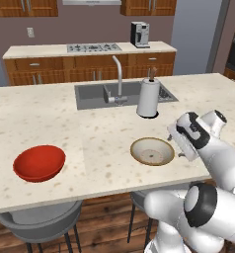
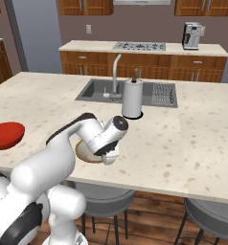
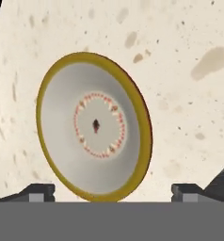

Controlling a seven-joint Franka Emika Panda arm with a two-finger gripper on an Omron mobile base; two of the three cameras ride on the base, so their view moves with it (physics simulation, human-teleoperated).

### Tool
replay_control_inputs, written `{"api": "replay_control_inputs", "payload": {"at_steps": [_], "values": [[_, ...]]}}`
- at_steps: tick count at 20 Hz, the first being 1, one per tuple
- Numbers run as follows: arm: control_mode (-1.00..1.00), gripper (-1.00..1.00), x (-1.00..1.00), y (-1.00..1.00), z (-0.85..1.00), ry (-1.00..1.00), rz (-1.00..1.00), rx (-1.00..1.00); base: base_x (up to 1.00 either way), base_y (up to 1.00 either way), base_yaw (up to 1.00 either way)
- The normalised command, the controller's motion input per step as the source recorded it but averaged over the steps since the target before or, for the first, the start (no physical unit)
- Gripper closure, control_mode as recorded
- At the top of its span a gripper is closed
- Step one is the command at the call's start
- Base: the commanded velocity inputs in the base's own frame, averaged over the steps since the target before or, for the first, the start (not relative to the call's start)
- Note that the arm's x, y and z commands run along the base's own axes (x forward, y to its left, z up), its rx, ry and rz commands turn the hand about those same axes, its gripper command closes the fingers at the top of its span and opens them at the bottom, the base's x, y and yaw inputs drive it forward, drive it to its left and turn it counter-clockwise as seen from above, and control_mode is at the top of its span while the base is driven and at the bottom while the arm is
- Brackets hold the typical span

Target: Pick up the bowls from the cabinet and place each bowl in front of a stool on the dining counter.

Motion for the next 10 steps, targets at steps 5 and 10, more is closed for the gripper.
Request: {"api": "replay_control_inputs", "payload": {"at_steps": [5, 10], "values": [[-1.00, -1.00, -0.50, 0.02, 0.54, 0.20, 0.00, -0.11, 0.00, 0.00, 0.00], [-1.00, -1.00, -0.65, 0.29, 0.50, 0.15, 0.08, -0.09, 0.00, 0.00, 0.00]]}}
